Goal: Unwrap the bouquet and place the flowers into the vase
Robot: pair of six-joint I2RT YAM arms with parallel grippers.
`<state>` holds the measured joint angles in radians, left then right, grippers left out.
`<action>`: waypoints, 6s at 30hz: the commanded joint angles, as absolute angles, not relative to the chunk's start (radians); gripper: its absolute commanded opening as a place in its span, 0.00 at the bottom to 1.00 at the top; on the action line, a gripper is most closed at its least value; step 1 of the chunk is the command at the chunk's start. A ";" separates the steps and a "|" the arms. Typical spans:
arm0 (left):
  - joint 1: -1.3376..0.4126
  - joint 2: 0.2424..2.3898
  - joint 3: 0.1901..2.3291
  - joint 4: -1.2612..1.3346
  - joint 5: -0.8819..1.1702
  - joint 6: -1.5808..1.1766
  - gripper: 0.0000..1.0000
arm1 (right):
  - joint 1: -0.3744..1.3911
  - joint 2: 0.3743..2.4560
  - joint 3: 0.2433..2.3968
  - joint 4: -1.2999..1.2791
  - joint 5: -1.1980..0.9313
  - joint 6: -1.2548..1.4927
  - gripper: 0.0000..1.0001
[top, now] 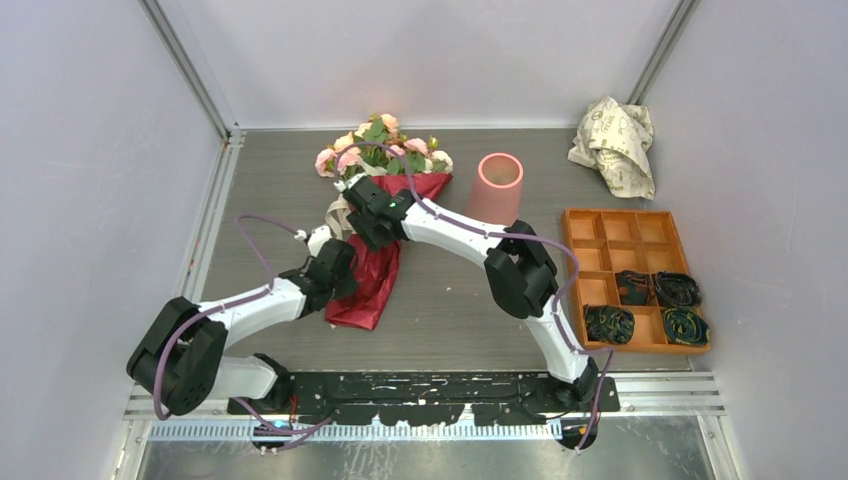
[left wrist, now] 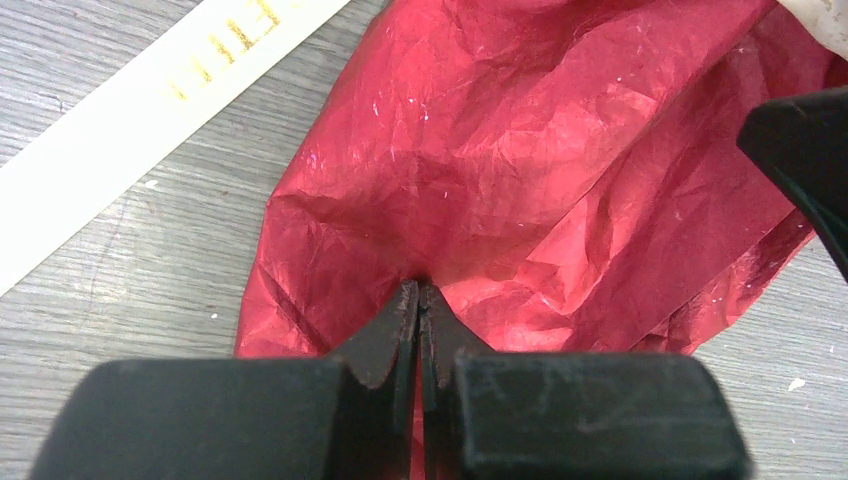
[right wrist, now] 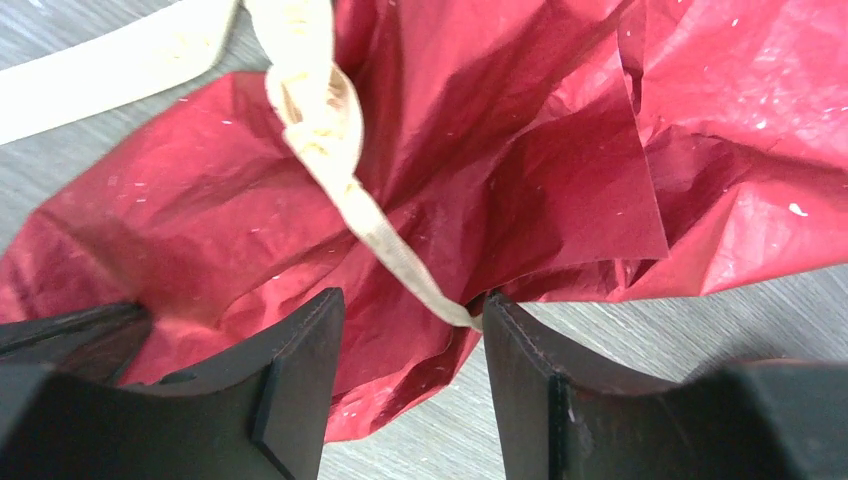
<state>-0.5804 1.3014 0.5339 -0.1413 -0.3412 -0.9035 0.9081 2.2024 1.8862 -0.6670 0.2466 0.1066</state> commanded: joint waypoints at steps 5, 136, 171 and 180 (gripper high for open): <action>-0.580 1.265 0.521 -0.155 -0.379 -0.889 0.05 | 0.927 2.135 1.935 -0.637 0.298 0.063 0.59; -0.571 0.492 0.992 -1.024 -0.896 -0.938 0.13 | 0.980 2.261 2.275 -0.726 0.192 0.147 0.04; -0.572 1.023 0.987 -0.551 -0.363 -0.719 0.14 | 0.980 1.052 1.564 -0.792 0.754 0.229 0.19; -0.575 1.210 1.011 -0.441 -0.070 -0.580 0.18 | 0.980 0.951 1.375 -1.077 1.094 0.575 0.54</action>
<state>-0.5739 1.1702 0.9627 -0.5434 -0.2424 -0.6746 0.9787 0.9752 1.3945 -0.9394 0.9012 0.3721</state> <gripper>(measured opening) 0.169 0.438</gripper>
